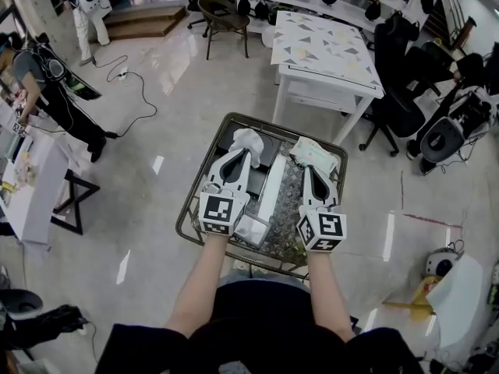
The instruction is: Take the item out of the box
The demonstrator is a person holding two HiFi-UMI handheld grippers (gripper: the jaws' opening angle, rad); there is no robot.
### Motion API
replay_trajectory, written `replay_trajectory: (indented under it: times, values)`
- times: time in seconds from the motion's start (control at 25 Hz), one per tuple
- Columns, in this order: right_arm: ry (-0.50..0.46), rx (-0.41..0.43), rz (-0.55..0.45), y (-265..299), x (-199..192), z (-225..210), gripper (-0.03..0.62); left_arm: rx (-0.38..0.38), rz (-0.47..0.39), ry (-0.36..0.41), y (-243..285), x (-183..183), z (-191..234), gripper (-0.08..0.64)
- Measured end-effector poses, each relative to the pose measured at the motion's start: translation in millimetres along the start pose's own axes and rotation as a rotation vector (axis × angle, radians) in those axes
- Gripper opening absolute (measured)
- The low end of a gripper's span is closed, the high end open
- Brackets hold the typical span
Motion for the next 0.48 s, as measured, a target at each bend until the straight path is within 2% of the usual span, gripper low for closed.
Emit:
replay_trajectory:
  times: [0.48]
  values:
    - [0.009, 0.0, 0.009, 6.2, -0.5, -4.0, 0.002, 0.008, 0.013, 0.0, 5.5, -0.8, 3.6, 0.025]
Point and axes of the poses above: the fingertips, and each gripper's own axes: y forward along the fingers, z to its left, x out of its top, the point moved 1 cm from there along -y, backward along the fingers, and after that the axes turned 3 degrees about z, right-handed, at the moved point
